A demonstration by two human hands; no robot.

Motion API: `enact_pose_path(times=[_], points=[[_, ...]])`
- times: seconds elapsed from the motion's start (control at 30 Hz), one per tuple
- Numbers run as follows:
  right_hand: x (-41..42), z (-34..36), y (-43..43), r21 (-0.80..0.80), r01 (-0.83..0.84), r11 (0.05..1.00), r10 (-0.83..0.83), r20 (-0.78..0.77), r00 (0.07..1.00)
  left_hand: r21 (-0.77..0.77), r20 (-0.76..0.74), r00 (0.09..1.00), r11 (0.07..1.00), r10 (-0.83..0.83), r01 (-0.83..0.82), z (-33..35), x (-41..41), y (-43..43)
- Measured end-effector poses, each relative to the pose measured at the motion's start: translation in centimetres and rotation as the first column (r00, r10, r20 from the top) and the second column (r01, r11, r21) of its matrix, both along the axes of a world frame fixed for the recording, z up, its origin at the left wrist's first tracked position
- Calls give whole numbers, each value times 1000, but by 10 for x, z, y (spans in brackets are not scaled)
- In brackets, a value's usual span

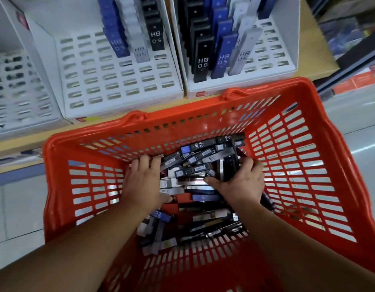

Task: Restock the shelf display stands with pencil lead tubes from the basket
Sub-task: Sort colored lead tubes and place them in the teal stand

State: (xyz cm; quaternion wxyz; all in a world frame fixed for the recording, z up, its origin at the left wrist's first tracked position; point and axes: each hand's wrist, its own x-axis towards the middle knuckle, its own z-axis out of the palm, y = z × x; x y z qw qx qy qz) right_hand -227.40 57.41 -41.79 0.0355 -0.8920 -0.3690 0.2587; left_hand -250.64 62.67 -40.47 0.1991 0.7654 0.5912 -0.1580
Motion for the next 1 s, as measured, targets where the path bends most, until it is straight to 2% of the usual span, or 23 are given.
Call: enact_pose_path(times=[0.2, 0.33, 0.53, 0.73, 0.83, 1.0], points=[[13, 4, 18, -127, 20, 992, -28, -57, 998, -78, -36, 998, 996, 50, -53, -1, 11, 6], [19, 7, 27, -256, -32, 966, 18, -58, 998, -149, -40, 998, 988, 44, -49, -5, 15, 7], [18, 8, 29, -261, -51, 964, 18, -126, 992, -240, -4, 997, 968, 77, -75, -10, 12, 11], [32, 7, 27, -216, -34, 976, -36, -313, 949, -258, 21, 998, 965, 58, -51, -14, 10, 10], [35, 13, 27, -229, -82, 970, -27, -439, 898, -283, 52, 995, 957, 84, -66, -14, 10, 8], [36, 16, 29, -210, -49, 976, -64, -501, 863, -303, 85, 991, 950, 107, -77, -16, 9, 4]])
